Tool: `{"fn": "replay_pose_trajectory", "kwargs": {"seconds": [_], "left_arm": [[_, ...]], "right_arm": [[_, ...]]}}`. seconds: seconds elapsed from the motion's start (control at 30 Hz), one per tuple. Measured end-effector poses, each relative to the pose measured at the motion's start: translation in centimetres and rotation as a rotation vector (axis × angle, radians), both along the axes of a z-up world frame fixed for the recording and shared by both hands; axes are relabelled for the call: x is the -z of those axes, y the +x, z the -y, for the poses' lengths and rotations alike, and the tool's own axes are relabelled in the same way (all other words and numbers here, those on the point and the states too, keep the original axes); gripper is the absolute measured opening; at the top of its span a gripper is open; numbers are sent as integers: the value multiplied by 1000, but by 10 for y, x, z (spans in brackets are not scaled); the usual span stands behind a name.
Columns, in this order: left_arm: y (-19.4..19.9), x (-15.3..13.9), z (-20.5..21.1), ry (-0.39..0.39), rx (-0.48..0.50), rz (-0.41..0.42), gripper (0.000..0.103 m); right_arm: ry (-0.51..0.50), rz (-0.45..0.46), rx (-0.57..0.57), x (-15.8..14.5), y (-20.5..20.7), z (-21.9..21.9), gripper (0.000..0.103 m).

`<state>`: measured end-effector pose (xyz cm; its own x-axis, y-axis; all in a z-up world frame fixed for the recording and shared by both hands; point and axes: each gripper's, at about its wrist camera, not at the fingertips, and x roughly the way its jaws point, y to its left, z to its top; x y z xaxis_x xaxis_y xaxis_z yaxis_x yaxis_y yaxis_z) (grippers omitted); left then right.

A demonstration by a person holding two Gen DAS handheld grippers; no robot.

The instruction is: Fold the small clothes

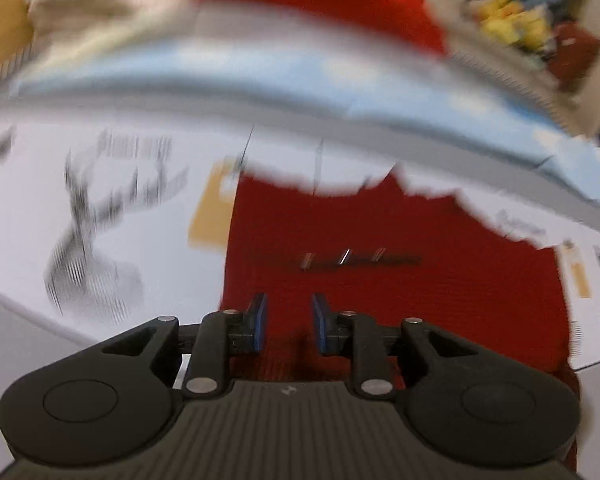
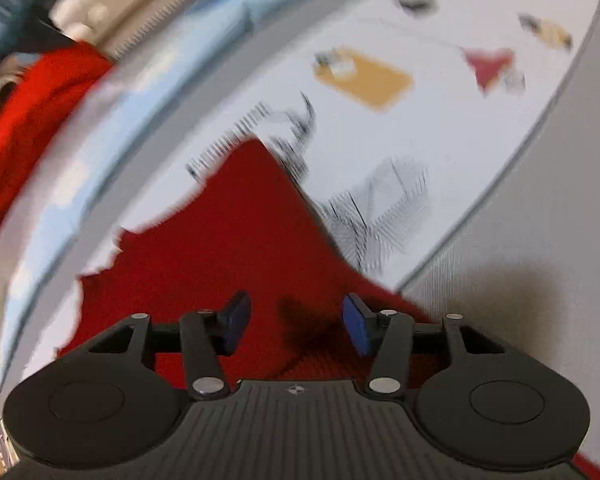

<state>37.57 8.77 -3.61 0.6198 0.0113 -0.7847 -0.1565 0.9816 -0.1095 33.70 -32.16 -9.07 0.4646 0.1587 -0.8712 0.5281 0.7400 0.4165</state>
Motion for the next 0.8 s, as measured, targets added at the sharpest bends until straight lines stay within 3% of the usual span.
{"fn": "replay_pose_trajectory", "kwargs": {"seconds": [0.17, 0.2, 0.23, 0.37, 0.47, 0.6, 0.8], "left_arm": [[-50, -59, 8, 143, 98, 233, 26], [-63, -68, 8, 159, 103, 256, 26], [-78, -77, 9, 165, 106, 268, 26], [-141, -101, 4, 158, 137, 274, 26], [-195, -101, -3, 156, 160, 269, 26], [-260, -79, -15, 94, 144, 223, 26], [-333, -14, -15, 70, 129, 165, 26]], "right_arm": [[-160, 241, -49, -81, -20, 6, 53], [-181, 314, -45, -113, -38, 12, 53], [-181, 314, -45, -113, -38, 12, 53], [-132, 446, -26, -174, -91, 33, 53], [-111, 503, -75, -199, -142, 50, 53], [-187, 478, -99, -189, -218, 70, 53], [-206, 302, -121, -109, -286, 83, 53]]}}
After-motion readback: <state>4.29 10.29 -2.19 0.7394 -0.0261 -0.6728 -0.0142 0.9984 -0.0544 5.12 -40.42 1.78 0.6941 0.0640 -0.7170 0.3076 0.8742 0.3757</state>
